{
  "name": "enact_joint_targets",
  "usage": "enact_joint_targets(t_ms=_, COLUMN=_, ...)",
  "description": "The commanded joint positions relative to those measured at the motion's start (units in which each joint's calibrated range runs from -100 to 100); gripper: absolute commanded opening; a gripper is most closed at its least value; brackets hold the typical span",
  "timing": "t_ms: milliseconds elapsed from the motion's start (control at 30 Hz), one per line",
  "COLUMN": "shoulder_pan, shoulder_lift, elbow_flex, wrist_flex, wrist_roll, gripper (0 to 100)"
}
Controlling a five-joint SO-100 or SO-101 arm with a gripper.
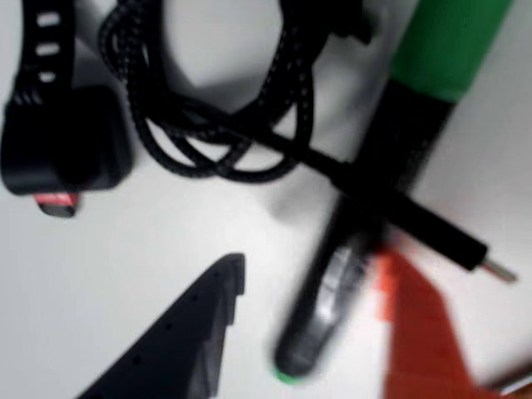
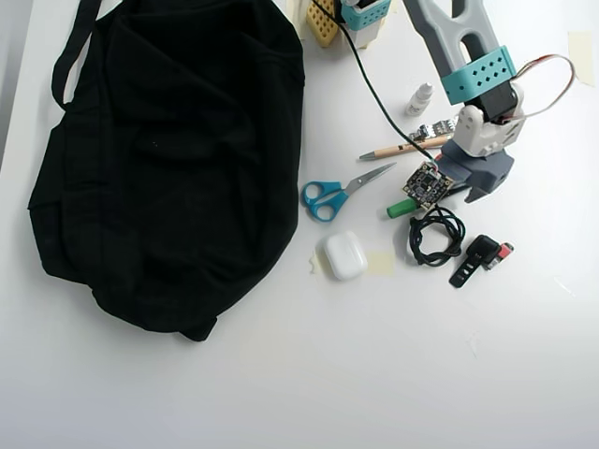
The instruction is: Put the whiteboard marker into the black bag
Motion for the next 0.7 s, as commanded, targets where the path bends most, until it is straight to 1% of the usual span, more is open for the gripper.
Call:
enact_joint_targets(t_ms=0, shoulder_pan=-0.57, shoulder_lift=-0.04, elbow_flex=-0.24, wrist_flex=-0.05, wrist_roll=-0.19, gripper=1)
enact_joint_targets(t_ms=33, shoulder_pan=-0.65, shoulder_lift=-0.12, elbow_flex=-0.15, wrist_flex=0.21, wrist_roll=-0.24, gripper=3)
enact_joint_targets(t_ms=267, shoulder_pan=-0.8, shoulder_lift=-1.03, elbow_flex=-0.06, wrist_flex=0.21, wrist_roll=0.02, gripper=2)
enact_joint_targets(t_ms=333, shoulder_pan=0.03, shoulder_lift=-1.86, elbow_flex=-1.05, wrist_flex=1.76, wrist_roll=0.54, gripper=2)
enact_joint_targets(t_ms=400, shoulder_pan=2.2, shoulder_lift=-4.93, elbow_flex=-4.46, wrist_flex=6.07, wrist_roll=3.27, gripper=2)
enact_joint_targets(t_ms=567, shoulder_pan=11.17, shoulder_lift=-15.14, elbow_flex=-13.99, wrist_flex=22.17, wrist_roll=12.24, gripper=2)
enact_joint_targets(t_ms=667, shoulder_pan=16.26, shoulder_lift=-18.71, elbow_flex=-18.93, wrist_flex=28.55, wrist_roll=16.8, gripper=2)
